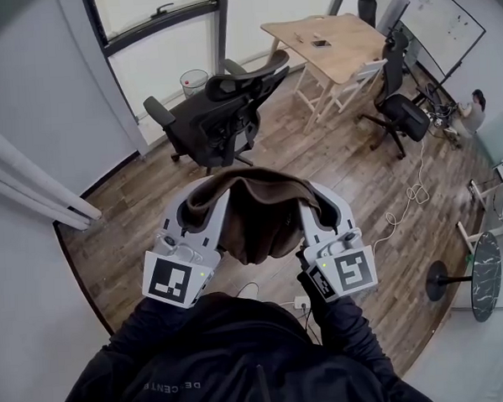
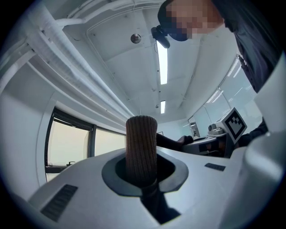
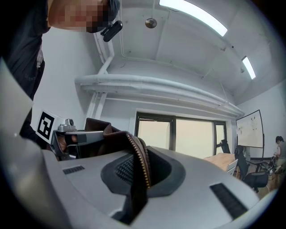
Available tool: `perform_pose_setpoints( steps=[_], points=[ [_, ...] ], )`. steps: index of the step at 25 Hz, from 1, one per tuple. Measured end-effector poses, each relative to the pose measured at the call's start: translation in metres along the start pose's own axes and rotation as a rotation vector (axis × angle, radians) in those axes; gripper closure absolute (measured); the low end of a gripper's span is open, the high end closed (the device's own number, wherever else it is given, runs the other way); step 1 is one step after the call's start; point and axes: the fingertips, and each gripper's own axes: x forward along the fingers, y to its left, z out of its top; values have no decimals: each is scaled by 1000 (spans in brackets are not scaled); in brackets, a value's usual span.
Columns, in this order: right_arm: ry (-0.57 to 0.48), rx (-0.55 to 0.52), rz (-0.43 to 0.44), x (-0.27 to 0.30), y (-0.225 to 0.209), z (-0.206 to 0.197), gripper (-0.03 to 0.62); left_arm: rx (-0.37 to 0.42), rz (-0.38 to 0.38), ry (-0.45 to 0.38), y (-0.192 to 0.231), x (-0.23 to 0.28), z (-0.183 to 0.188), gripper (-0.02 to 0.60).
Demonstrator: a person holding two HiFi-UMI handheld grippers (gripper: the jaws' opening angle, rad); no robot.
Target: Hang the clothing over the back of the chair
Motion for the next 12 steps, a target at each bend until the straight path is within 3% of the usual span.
perform_pose_setpoints(
  steps=[12],
  points=[
    [-11,-10,47,19,-62,-1,565,29,42,11,-10,59,-6,529]
  ],
)
